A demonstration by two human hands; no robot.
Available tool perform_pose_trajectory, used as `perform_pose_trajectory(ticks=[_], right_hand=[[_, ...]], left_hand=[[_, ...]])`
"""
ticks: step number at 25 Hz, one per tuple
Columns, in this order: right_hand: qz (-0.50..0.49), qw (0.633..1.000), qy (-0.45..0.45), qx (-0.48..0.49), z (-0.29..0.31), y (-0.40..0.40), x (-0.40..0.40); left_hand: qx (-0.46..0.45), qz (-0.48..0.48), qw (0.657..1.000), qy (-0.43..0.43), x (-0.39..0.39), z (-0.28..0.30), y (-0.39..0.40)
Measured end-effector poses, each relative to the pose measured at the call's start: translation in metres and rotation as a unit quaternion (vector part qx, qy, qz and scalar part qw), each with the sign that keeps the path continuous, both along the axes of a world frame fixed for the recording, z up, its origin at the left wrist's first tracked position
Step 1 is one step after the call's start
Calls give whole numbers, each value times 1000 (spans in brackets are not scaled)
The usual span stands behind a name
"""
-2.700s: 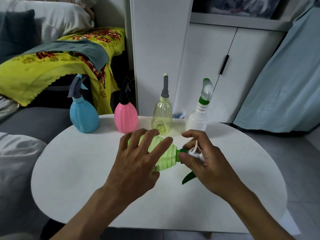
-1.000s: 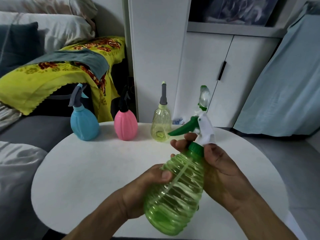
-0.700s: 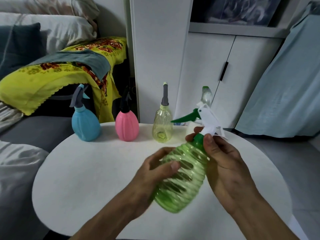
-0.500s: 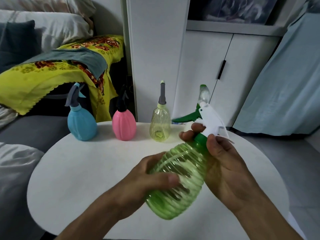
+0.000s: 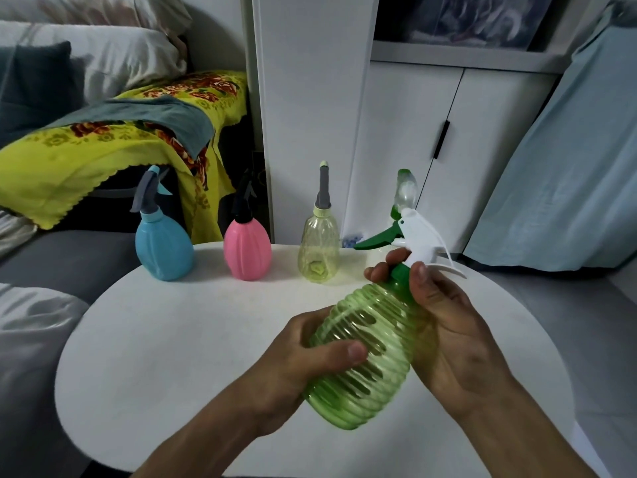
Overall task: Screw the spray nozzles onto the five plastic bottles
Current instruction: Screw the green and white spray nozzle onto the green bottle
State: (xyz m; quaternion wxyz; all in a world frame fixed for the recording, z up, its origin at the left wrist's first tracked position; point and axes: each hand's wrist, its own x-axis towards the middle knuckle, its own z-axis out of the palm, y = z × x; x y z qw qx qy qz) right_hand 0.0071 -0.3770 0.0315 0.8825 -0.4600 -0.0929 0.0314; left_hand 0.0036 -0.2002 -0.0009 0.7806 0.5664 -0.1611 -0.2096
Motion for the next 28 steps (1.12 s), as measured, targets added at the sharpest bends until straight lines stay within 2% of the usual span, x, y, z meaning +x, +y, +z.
perform_pose_trajectory(ticks=[3,7,11,13,15,17,19,21,28], right_hand=[[-33,996,-1,-80,-3,3,1],[37,971,-19,-237,-10,8,-4],[-16,954,-9,-299,-8,-5,1],[-110,947,11,-301,-4,-26,10],[-243,915,19,-322,1,-60,24],[-362,858,23,-365,2,-96,45],[-432,802,36,-412,-7,-122,70],[-456,764,42,-455,-26,-135,94],[-450,740,55,-496,-96,-145,152]], left_hand=[[34,58,997,-32,3,-5,-2],[-18,63,998,-7,13,-11,0],[29,92,995,5,15,-17,-3],[66,130,989,16,14,-18,-7],[97,174,979,35,15,-18,-6],[112,202,972,52,17,-18,-4],[120,216,967,56,17,-18,-3],[123,214,968,54,15,-18,-4],[126,212,967,61,20,-17,-3]])
